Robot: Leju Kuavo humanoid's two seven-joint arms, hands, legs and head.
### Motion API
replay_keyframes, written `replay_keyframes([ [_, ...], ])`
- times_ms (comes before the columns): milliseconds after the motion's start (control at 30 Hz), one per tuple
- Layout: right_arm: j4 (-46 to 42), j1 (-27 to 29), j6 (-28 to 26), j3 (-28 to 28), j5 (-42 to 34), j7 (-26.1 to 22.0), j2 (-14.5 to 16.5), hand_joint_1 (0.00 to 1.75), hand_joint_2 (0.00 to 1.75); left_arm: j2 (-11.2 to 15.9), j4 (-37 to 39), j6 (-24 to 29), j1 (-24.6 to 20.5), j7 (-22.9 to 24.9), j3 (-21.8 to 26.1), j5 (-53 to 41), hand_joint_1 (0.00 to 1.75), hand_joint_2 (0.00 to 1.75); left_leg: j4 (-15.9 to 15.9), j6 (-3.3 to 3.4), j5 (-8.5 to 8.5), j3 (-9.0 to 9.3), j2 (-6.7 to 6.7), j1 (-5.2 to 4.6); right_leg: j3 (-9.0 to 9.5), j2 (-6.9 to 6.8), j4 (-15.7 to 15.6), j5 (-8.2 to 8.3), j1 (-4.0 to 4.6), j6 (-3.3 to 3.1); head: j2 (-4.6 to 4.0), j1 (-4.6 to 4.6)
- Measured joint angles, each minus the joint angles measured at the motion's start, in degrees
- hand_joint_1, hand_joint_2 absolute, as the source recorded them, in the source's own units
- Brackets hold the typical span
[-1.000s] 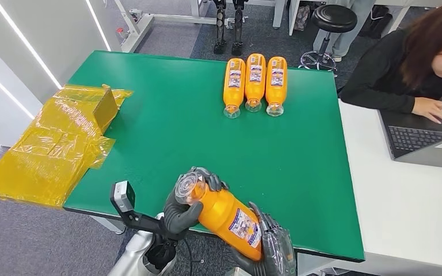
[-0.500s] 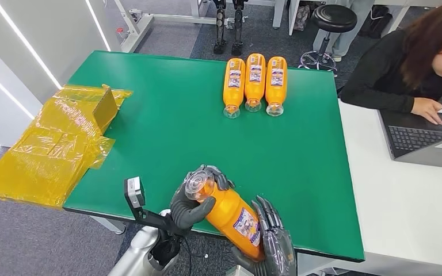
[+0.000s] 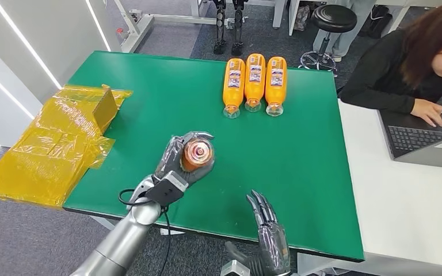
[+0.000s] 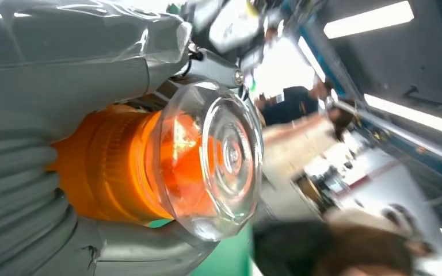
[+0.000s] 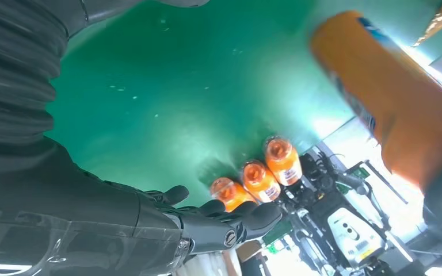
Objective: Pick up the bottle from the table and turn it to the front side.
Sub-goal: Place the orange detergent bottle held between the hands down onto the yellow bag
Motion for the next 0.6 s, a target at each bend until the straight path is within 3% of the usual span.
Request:
replay_keyframes([
  [133, 0.7, -0.4, 0.6, 0.0, -1.2, -1.0, 1.0, 0.0, 1.75, 2.2, 3.6, 6.1, -3.2, 2.9, 0.3, -9.1, 1.75, 1.75, 0.0, -0.01, 0.01, 0.0, 0.01, 0.01, -0.01, 0.01, 0.0, 0.0, 0.0, -0.01, 0.0, 0.0],
  [300, 1.8, -1.2, 1.0, 0.0, -3.0, -2.4, 1.9, 0.0, 1.75, 5.5, 10.2, 11.5, -7.8, 10.4, -0.5, -25.0, 1.75, 1.75, 0.0, -0.02, 0.02, 0.0, 0.05, 0.01, -0.02, 0.05, 0.0, 0.0, 0.0, -0.01, 0.0, 0.0],
  [600, 3.8, -1.9, 1.1, 0.1, -6.4, -4.2, 2.8, 0.0, 1.75, 11.6, 27.4, 6.8, -17.1, 28.2, -7.5, -50.2, 1.75, 1.75, 0.0, -0.06, 0.04, 0.0, 0.2, 0.02, -0.07, 0.19, 0.0, 0.06, 0.01, -0.1, 0.0, 0.0],
])
